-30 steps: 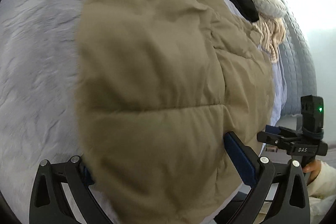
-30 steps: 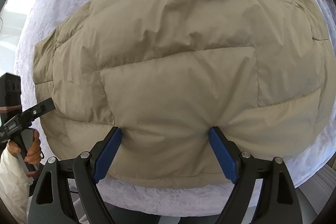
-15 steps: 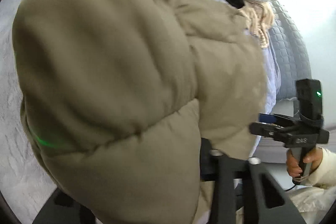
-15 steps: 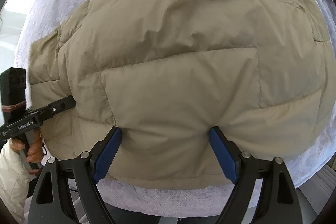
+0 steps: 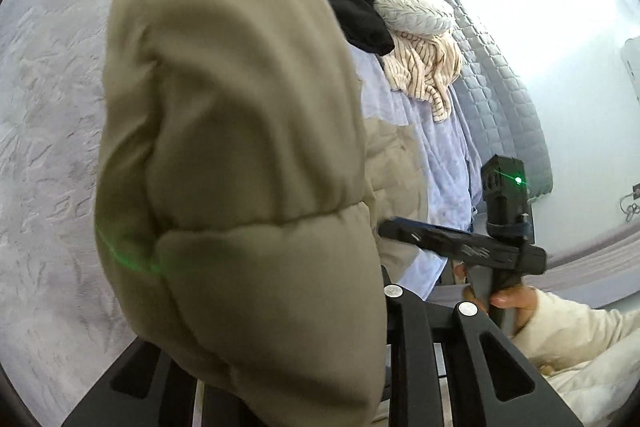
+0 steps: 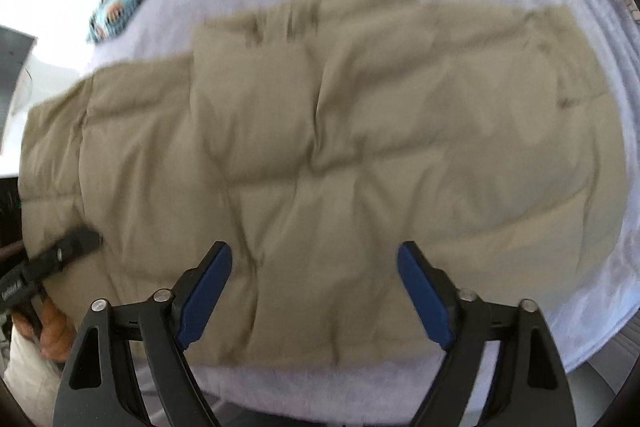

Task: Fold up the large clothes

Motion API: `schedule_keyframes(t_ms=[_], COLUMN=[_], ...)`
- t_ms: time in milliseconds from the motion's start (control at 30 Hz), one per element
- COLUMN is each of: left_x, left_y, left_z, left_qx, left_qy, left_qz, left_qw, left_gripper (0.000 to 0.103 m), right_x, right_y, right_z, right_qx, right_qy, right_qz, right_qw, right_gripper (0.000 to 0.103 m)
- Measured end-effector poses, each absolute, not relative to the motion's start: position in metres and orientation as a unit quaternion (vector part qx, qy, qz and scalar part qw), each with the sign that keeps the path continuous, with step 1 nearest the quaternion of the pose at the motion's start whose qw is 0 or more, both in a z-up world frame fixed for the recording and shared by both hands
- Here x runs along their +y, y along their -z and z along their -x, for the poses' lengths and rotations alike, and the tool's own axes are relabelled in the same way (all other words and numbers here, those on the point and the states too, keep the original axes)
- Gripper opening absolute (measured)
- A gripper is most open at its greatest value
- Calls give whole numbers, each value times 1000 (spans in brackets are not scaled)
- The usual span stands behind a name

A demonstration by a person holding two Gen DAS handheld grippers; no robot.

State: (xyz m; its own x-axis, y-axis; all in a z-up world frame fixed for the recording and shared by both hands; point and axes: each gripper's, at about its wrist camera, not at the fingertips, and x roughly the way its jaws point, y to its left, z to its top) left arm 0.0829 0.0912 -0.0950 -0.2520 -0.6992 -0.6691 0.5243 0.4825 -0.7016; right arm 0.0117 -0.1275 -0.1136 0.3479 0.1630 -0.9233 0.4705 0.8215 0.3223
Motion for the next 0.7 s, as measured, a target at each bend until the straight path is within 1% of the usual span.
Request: schedule_keyframes(t_ms=[33, 67, 100, 167, 333, 367, 500, 600, 700], left_x=[86, 84, 78, 68, 24, 26, -30, -73, -99], left_y=[90, 86, 79, 70, 50, 49, 44, 45, 46], left_z=[-79, -77, -72, -65, -37, -35, -11, 1, 16], left_qx=[611, 611, 612, 615, 629, 632, 645, 648, 642], left_qy=[499, 495, 490, 481, 452, 449, 432, 421, 423], left_qz=[70, 70, 71, 73, 51, 45, 13, -27, -54], left_qw=[611, 614, 617, 621, 630, 630, 630, 635, 638], left_gripper=[26, 26, 26, 26, 26, 26, 26, 26, 27], right_x=[-135, -142, -148, -159, -171, -176, -192, -199, -205], right_y=[113, 115, 118, 134, 188, 198, 225, 239, 245], right_z=[-13, -16, -19, -26, -41, -41, -38, -34, -32], right_qx=[553, 552, 552, 546, 546, 541, 521, 509, 504], right_qy=[98, 98, 95, 73, 42, 34, 7, -9, -22], right_qz=[-284, -284, -287, -306, -361, -383, -448, -476, -497], right_qw=[777, 778, 777, 777, 755, 748, 727, 717, 707], right_gripper=[31, 22, 17, 14, 11, 9, 1, 0, 0])
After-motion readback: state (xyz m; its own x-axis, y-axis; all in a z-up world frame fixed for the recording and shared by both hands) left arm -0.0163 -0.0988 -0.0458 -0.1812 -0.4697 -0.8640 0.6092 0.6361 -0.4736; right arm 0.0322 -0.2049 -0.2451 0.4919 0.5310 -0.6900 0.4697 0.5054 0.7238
